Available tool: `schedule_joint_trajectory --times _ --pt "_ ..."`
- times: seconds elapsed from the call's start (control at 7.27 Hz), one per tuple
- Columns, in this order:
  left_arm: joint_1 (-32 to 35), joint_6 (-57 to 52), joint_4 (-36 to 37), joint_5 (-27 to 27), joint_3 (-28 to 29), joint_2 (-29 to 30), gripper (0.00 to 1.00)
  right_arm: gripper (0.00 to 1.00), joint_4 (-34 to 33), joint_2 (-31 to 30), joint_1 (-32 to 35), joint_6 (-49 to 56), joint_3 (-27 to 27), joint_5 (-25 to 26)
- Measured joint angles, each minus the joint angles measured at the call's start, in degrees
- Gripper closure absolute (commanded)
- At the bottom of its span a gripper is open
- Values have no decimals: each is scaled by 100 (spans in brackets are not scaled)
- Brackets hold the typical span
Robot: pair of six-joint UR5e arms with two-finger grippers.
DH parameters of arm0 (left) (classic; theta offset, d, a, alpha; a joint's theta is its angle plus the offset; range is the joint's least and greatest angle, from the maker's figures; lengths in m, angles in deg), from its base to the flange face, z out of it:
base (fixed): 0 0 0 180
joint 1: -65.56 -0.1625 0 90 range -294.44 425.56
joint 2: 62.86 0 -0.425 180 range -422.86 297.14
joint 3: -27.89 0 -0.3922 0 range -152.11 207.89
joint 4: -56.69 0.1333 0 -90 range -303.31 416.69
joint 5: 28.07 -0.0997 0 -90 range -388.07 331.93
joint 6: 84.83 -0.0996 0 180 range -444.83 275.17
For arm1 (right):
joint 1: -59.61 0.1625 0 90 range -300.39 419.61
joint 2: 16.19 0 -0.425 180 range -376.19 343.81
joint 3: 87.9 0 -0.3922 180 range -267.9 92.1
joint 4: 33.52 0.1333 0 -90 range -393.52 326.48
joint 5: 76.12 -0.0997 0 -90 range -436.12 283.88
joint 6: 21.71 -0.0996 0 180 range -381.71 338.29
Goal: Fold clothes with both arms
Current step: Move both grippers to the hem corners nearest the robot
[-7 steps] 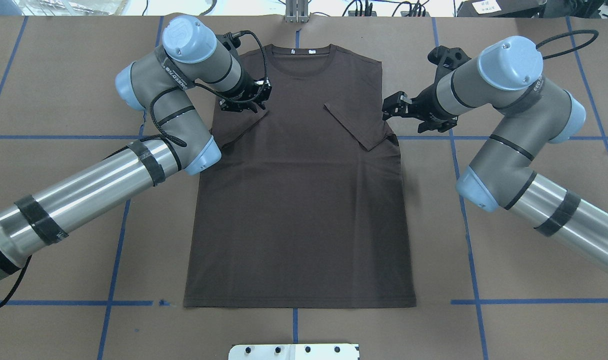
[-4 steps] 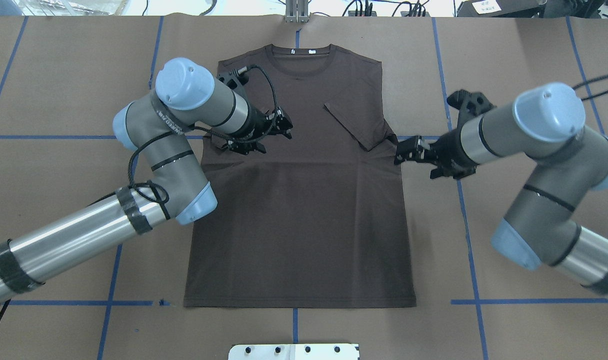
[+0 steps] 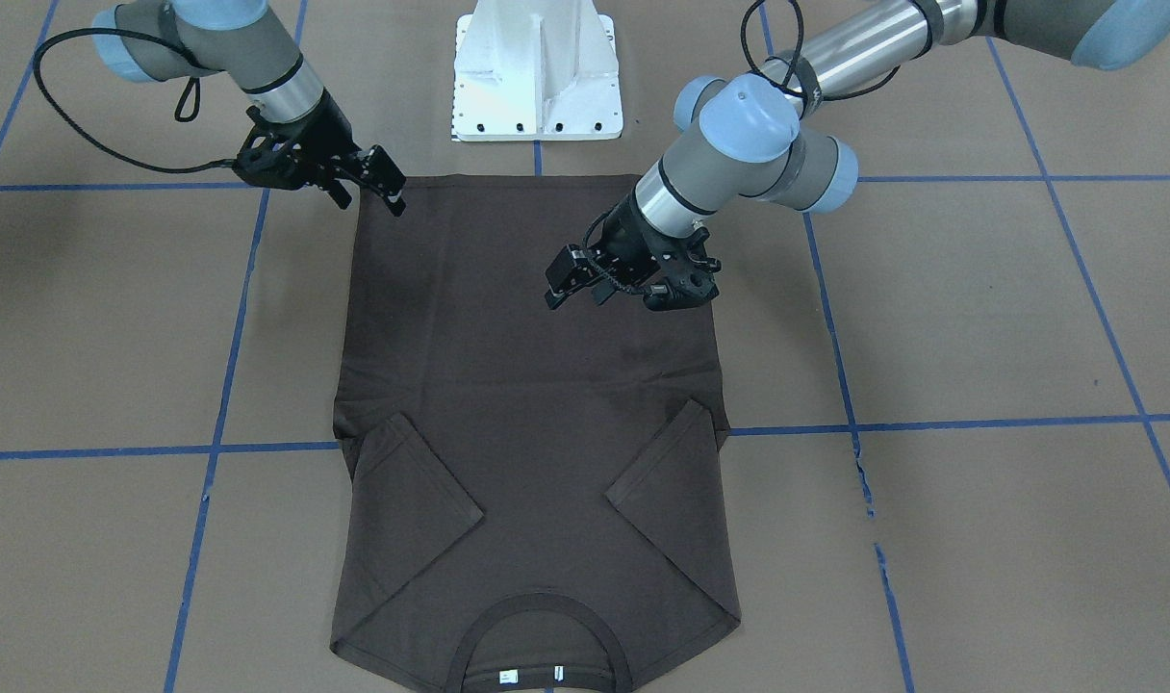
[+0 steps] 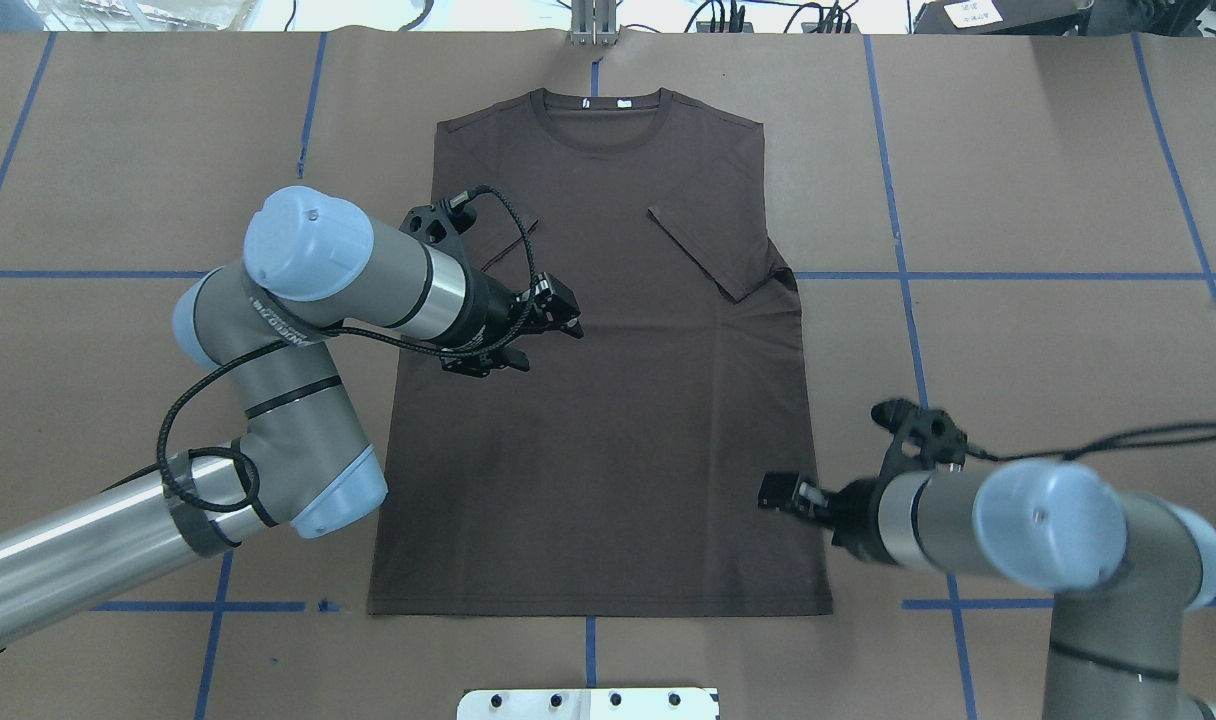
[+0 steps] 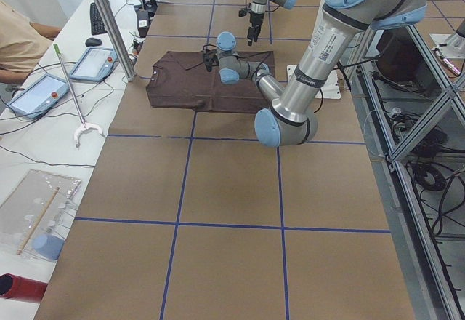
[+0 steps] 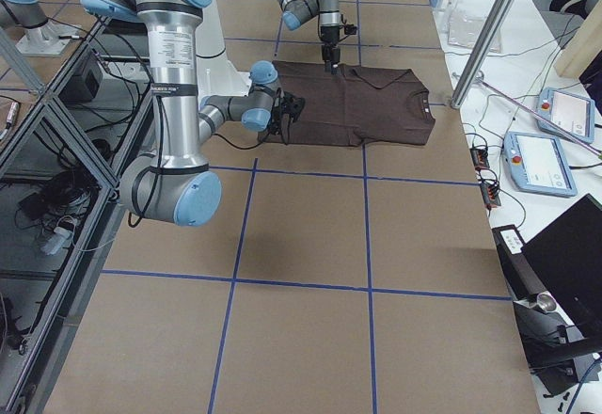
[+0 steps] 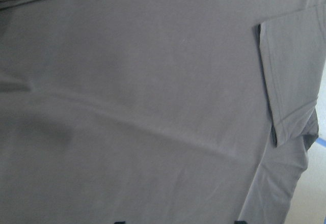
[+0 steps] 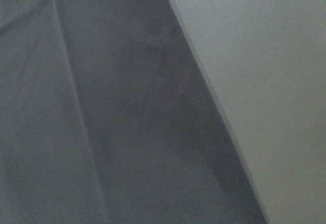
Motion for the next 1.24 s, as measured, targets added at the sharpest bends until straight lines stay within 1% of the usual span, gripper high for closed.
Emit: schedule_joint_trajectory --times 0.14,0.28,0.41,0.55,0.69,0.83,0.96,1.1,1.24 --pt "-18 19 5 -4 -117 -77 23 12 -118 -150 -377 -261 -65 402" --pt "-45 33 10 -8 -161 -117 23 19 -271 -281 -573 -548 -87 583" --pt "-78 43 15 -19 -178 -141 23 51 -353 -355 -653 -767 -100 645" --pt "-101 48 15 -43 -182 -150 23 90 -387 -384 -686 -871 -109 663" --pt "-110 48 12 -68 -183 -155 23 93 -400 -392 -698 -922 -119 668" --pt "-113 47 11 -80 -181 -161 23 93 -404 -392 -705 -949 -125 668" --pt "-115 45 10 -84 -179 -164 23 91 -405 -387 -712 -958 -125 659" --pt "-115 35 7 -85 -178 -170 24 94 -406 -380 -718 -962 -128 641" --pt "-116 19 6 -86 -178 -174 23 100 -406 -363 -722 -963 -140 627"
